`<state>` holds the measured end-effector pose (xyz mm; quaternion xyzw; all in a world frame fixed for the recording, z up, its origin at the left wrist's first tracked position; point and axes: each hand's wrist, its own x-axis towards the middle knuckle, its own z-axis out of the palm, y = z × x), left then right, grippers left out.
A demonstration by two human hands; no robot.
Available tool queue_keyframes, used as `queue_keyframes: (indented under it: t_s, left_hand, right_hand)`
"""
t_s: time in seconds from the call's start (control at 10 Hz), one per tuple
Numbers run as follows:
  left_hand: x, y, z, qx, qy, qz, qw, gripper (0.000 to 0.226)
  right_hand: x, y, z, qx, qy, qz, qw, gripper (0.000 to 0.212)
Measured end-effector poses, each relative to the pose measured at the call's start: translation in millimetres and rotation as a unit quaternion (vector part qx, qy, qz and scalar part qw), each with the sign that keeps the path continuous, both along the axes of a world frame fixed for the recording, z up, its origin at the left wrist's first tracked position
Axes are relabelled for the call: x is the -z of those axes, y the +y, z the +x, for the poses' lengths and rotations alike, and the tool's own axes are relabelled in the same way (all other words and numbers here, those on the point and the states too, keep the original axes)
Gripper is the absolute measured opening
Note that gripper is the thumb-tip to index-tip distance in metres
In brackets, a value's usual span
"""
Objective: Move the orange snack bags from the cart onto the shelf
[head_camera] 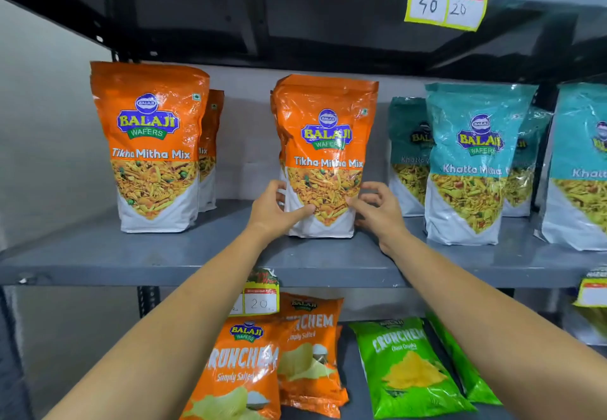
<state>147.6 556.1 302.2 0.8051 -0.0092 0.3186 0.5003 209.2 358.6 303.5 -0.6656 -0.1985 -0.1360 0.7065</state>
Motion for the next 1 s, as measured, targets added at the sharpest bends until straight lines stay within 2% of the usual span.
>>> queue_keyframes:
  t_s: [0.2,0.4,0.8,0.9,1.0]
  left_hand:
    - [-0.7,5.1,-3.5,-0.027,-0.028,-0.016,0.999,0.056]
    - [-1.8,5.3,-4.5,-0.031,-0.018,-0.030,0.999,0.050]
    - [1.9,9.5,0.8,-0.015,-0.003,-0.055,0.998,0.049]
    - [3.3,6.6,-5.9,-0.028,0.008,-0.033,0.999,0.050]
    - [-1.3,4.4,-31.0,-0.103,-0.006,0.040,0.994,0.067]
  right_hand:
    - [-6.0,10.1,7.3,-0.043,-0.004,-0.007,0.999,0.026]
    - [-5.0,6.1,2.1,-0.046,-0.029,-0.025,0.998,0.028]
    - [-2.0,5.5,-4.1,-0.028,-0.044,-0.012,0.999,0.031]
    - [1.4,6.6,-7.3,0.010,-0.070,-0.043,0.997,0.031]
    - [2.6,5.2,-22.6,0.093,-0.105,-0.146,0.979,0.049]
